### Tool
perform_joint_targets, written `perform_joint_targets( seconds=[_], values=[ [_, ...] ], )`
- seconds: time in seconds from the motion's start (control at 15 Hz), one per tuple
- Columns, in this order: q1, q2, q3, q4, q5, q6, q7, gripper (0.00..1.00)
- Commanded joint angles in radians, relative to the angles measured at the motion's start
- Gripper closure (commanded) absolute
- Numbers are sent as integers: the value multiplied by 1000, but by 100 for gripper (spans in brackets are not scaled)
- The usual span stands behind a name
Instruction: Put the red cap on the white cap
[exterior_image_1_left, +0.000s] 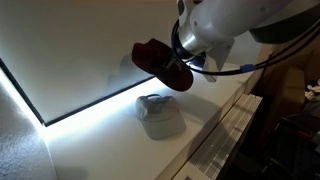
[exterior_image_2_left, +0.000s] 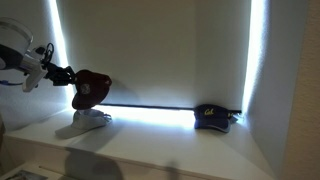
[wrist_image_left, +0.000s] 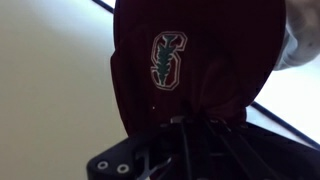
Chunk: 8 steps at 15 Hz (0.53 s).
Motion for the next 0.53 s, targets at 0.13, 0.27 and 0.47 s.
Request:
perform_joint_targets(
  seconds=[0.13, 0.27, 0.47],
  values=[
    [89, 130, -29, 102, 80, -232, -299, 99],
    [90, 159, -39, 136, 49, -206, -298, 99],
    [87, 200, -53, 180, -1, -161, -249, 99]
  ],
)
